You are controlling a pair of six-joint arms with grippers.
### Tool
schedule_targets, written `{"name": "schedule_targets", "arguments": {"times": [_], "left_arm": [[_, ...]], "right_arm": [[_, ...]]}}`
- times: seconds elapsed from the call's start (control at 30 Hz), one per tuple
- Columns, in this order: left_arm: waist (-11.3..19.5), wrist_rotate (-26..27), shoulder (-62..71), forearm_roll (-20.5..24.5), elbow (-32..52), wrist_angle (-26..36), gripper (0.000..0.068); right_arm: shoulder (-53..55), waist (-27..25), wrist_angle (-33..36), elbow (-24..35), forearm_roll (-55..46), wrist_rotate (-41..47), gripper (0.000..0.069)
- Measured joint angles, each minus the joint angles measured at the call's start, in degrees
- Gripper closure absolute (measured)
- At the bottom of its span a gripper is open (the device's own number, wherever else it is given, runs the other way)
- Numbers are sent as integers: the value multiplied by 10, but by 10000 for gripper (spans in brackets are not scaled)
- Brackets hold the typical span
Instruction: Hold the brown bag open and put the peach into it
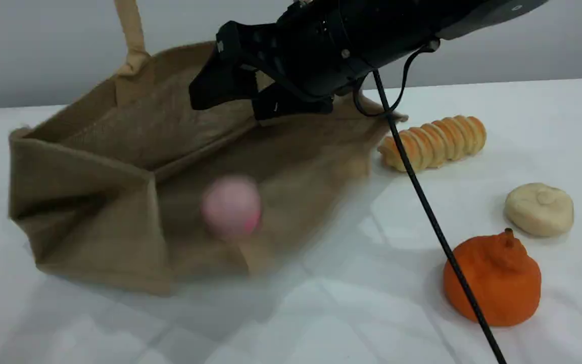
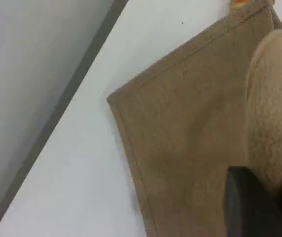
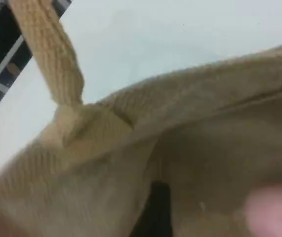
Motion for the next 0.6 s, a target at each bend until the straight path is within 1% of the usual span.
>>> {"name": "schedule_targets", "arguments": {"times": [0.07, 0.13, 0.3, 0.4, 0.6], "left_arm": [[0, 0, 0, 0, 0, 2, 591], [0, 0, 0, 0, 0, 0, 591], [0, 0, 0, 0, 0, 0, 591], [0, 0, 0, 1, 0, 0, 591], [0, 0, 0, 1, 0, 0, 591]], "right_arm": [[0, 0, 0, 0, 0, 1, 46], [-2, -1, 0, 0, 0, 1, 48], [-20, -26, -4, 0, -15, 13, 87], [-40, -54, -8, 0, -67, 43, 99], [-95, -136, -30, 1, -178, 112, 104]]}}
